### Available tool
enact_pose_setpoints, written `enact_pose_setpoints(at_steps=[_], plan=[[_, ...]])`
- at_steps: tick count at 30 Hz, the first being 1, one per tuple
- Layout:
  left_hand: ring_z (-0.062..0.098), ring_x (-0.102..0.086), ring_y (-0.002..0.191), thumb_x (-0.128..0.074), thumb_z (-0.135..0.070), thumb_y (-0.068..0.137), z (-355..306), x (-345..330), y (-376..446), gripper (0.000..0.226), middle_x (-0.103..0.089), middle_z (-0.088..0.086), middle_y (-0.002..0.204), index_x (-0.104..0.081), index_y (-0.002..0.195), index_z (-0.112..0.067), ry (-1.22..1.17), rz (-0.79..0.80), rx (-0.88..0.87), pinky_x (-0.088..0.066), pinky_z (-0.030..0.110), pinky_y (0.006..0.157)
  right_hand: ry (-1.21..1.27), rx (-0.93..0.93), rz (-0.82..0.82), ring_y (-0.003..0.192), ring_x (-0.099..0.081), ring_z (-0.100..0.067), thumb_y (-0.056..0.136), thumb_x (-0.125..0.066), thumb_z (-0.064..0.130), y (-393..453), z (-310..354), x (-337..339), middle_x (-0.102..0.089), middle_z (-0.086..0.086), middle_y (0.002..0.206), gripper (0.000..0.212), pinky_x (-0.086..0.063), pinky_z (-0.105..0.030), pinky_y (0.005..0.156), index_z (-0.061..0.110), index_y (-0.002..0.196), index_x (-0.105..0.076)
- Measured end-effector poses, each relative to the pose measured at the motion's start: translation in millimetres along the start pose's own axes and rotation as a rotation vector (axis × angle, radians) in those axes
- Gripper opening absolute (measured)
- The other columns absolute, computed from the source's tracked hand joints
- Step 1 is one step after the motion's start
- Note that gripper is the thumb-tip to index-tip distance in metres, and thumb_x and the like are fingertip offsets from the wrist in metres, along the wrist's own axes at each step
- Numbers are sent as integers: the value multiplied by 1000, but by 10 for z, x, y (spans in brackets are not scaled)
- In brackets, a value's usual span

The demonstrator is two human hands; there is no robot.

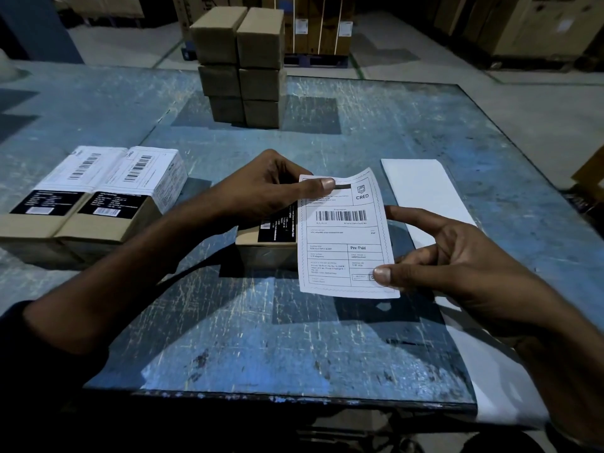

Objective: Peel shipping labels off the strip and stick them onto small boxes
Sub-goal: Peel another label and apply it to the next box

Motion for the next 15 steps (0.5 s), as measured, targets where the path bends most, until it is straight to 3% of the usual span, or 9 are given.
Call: enact_pose_setpoints(at_steps=[2,4,7,12,14,15], plan=[[37,-72,74,-69,-37,101,2,0,-2,25,-83,7,92,-87,92,-23,12,-2,2,-46,35,65,-5,0,4,85,-74,-36,61,-89,12,-3,0,2,-79,-29,88,91,-59,-30,84,30,145,-61],[42,-75,82,-69,-38,101,15,4,4,26,-83,7,94,-87,96,-20,18,0,8,-47,39,71,-10,2,5,87,-74,-37,61,-90,13,-3,-1,3,-79,-29,88,91,-57,-33,88,31,145,-61],[53,-72,96,-70,-39,100,45,0,17,27,-83,8,96,-87,100,-18,27,7,14,-47,46,78,-2,4,7,82,-73,-34,63,-88,9,-5,2,3,-78,-29,86,88,-59,-25,79,30,144,-62],[41,-77,87,-72,-42,99,62,5,19,31,-83,9,96,-86,100,-15,49,15,14,-49,40,77,-13,-9,4,71,-71,-25,65,-87,5,-6,-9,1,-77,-31,83,88,-56,-19,67,28,146,-59],[34,-77,83,-72,-41,99,64,6,20,31,-83,8,95,-86,100,-14,61,17,18,-50,37,74,-9,-30,-8,73,-70,-29,66,-87,4,4,-38,14,-75,-35,86,88,-54,-19,63,27,145,-58],[38,-78,85,-72,-41,99,71,8,22,31,-83,8,95,-86,100,-14,62,17,21,-50,39,76,-8,-40,-7,77,-70,-34,66,-88,5,8,-51,17,-75,-36,89,88,-55,-21,65,26,145,-57]])
Point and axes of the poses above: each hand's wrist, its own y-axis towards the middle knuckle, its own x-axis out of the back of the hand, z = x × y, the point moved 8 cm from there along y, towards the middle knuckle
